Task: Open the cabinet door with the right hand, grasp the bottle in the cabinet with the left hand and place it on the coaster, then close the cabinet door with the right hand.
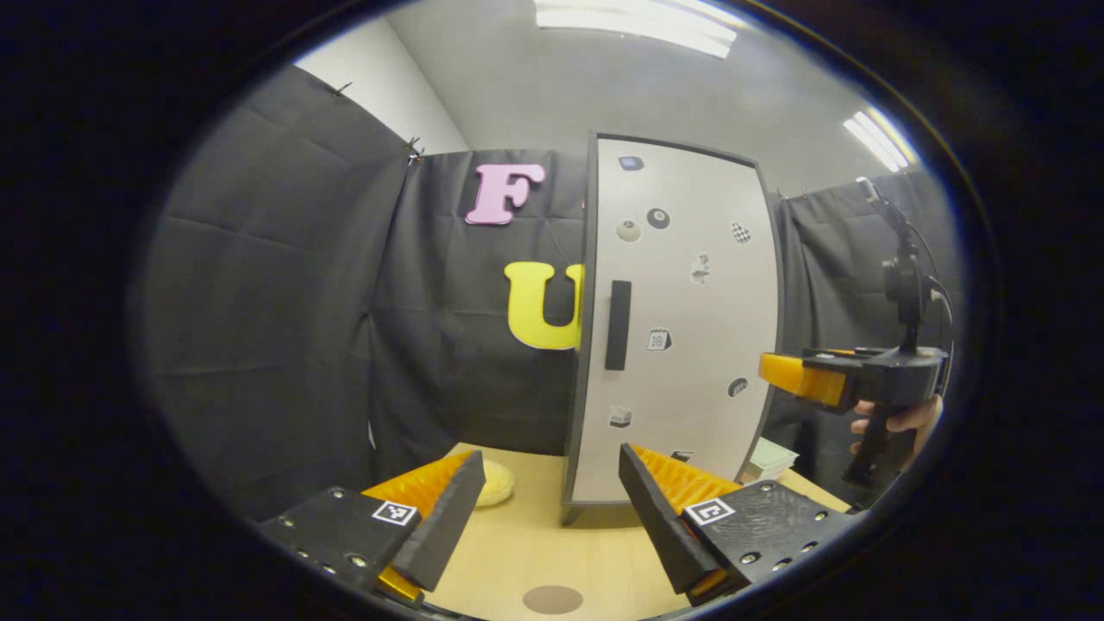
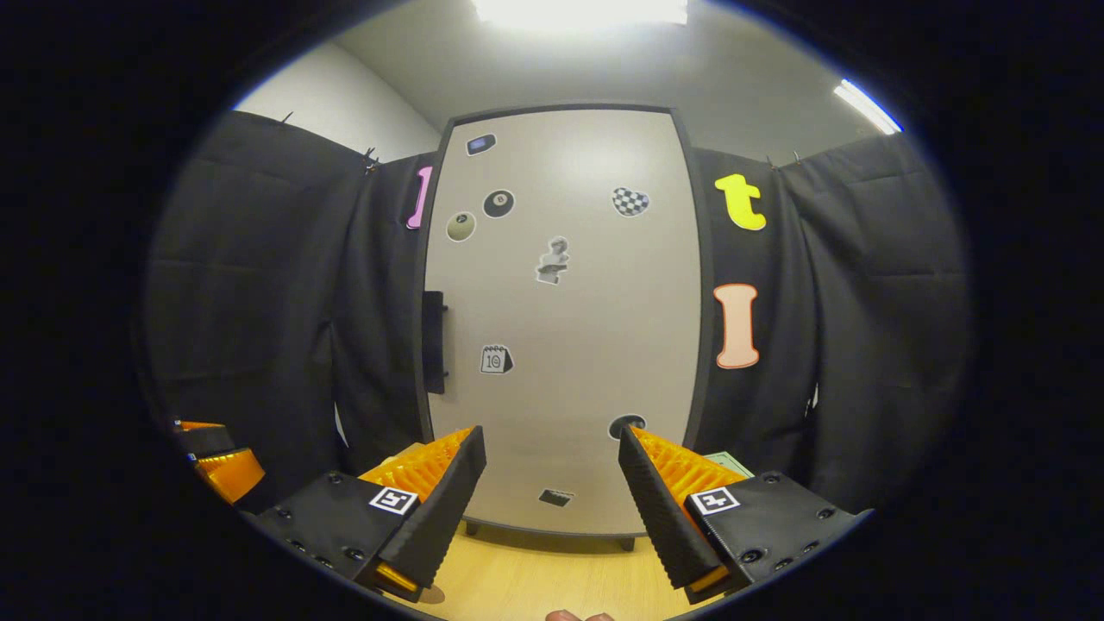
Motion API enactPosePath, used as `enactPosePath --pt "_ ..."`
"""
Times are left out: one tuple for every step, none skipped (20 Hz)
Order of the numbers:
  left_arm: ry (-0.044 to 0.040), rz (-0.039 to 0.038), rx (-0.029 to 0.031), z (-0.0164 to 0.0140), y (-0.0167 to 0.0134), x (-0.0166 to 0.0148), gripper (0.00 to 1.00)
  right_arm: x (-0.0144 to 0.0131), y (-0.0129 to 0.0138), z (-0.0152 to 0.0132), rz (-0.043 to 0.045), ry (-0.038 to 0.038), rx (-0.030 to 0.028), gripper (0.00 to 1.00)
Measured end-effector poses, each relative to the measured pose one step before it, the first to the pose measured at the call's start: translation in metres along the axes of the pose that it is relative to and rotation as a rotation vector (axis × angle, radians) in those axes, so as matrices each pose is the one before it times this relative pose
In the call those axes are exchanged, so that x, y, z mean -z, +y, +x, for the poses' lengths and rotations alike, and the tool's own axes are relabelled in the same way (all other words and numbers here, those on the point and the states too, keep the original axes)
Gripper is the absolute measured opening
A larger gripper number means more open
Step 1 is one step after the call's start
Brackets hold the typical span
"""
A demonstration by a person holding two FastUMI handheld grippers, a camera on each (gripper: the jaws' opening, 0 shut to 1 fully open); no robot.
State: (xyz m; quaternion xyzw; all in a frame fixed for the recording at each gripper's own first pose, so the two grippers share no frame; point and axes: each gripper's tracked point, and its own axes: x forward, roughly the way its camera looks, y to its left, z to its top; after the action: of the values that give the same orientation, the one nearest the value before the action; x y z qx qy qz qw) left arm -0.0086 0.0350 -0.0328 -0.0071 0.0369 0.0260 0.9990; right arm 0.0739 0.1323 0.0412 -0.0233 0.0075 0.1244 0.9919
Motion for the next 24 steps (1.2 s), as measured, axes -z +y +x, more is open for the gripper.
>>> enactPosePath --pt "0.00418 -0.00791 -0.01356 -0.00203 0.00658 0.00267 0.96 -0.00598 0.01086 0.00871 -0.00509 -0.00534 -0.01882 0.97" --pt "0.00342 -0.00789 -0.01341 -0.00319 0.00723 0.00258 0.96 -0.00703 0.01027 0.00851 -0.00355 -0.00958 -0.01686 0.97" --pt "0.00355 -0.00654 -0.01502 -0.00261 0.00775 0.00258 0.96 -0.00745 0.01007 0.00845 -0.00129 -0.01267 -0.01363 0.99" --pt "0.00359 -0.00256 -0.01465 -0.00216 0.00797 0.00383 0.96 -0.00624 0.01024 0.00923 0.00161 -0.01160 -0.01168 0.99" --pt "0.00296 0.01000 -0.01925 -0.00141 0.00798 0.00294 0.96 -0.00599 0.00934 0.00929 -0.00029 -0.01198 -0.00727 0.97" --pt "0.00338 0.01871 -0.02124 -0.00407 0.01004 0.00454 0.96 -0.00502 0.00782 0.00920 0.00081 -0.00934 -0.00352 0.99" --pt "0.00717 0.01666 -0.01718 -0.00130 0.00722 0.00412 0.96 -0.00393 0.00869 0.01032 0.00419 -0.00267 -0.00935 0.97" --pt "0.00485 0.01201 -0.01049 0.00076 0.00384 0.00385 0.96 -0.00112 0.00876 0.00911 0.00647 0.00281 -0.00930 0.97" --pt "0.00201 0.00701 -0.00712 -0.00100 0.00444 0.00253 0.96 -0.00131 0.00773 0.00941 0.00837 0.00667 -0.00774 0.97" --pt "0.00192 0.00577 -0.00782 -0.00118 0.00514 0.00257 0.96 -0.00363 0.00689 0.00982 0.01219 -0.00552 -0.00582 0.97" --pt "0.00143 0.00763 -0.01049 -0.00048 0.00578 0.00208 0.96 -0.00366 0.00373 0.00997 0.01165 -0.00692 0.00548 0.99" --pt "-0.00012 0.00732 -0.01196 -0.00029 0.00609 0.00105 0.96 -0.00188 0.00190 0.00986 0.01056 -0.00406 0.00833 0.97" --pt "0.00019 0.00238 -0.01159 0.00064 0.00611 0.00088 0.96 -0.00106 0.00317 0.01049 0.00582 -0.00044 0.00886 0.97" --pt "0.00312 -0.00359 -0.01183 -0.00154 0.00650 0.00296 0.96 0.00062 0.00114 0.01015 -0.00053 0.00459 0.01167 0.96" --pt "0.00362 -0.00934 -0.00974 0.00042 0.00553 0.00177 0.96 0.00157 0.00247 0.00990 -0.00543 0.00344 0.00966 0.96" --pt "0.00664 -0.01252 -0.00885 0.00074 0.00521 0.00338 0.96 0.00220 0.00246 0.00977 -0.00606 0.00560 0.00741 0.99" --pt "0.00697 -0.01115 -0.01060 0.00029 0.00652 0.00242 0.96 0.00375 0.00016 0.00889 -0.00906 0.00792 0.01315 0.99" --pt "0.00521 -0.00611 -0.01520 -0.00075 0.00875 0.00290 0.96 0.00552 0.00026 0.00722 -0.00384 0.01725 0.01402 0.96" --pt "0.00342 0.00113 -0.01860 -0.00073 0.00899 0.00243 0.96 0.00525 0.00096 0.00649 0.00294 0.01828 0.00908 0.97" --pt "0.00577 0.00437 -0.01640 -0.00035 0.00748 0.00266 0.96 0.00505 0.00172 0.00533 0.00725 0.01904 0.00678 0.97" --pt "0.00574 0.00356 -0.01159 0.00088 0.00540 0.00152 0.96 0.00479 0.00270 0.00510 0.00429 0.01634 0.00003 0.97" --pt "0.00468 0.00045 -0.00583 0.00064 0.00342 0.00227 0.96 0.00459 0.00196 0.00461 -0.00254 0.01315 0.01096 0.99" --pt "0.00186 -0.00267 0.00002 0.00045 0.00299 0.00150 0.96 0.00229 0.00020 0.00250 -0.00478 0.00556 0.01395 0.94" --pt "0.00166 -0.00344 0.00172 0.00099 0.00178 0.00155 0.96 0.00040 0.00195 0.00176 -0.00733 0.00171 0.01055 0.92"
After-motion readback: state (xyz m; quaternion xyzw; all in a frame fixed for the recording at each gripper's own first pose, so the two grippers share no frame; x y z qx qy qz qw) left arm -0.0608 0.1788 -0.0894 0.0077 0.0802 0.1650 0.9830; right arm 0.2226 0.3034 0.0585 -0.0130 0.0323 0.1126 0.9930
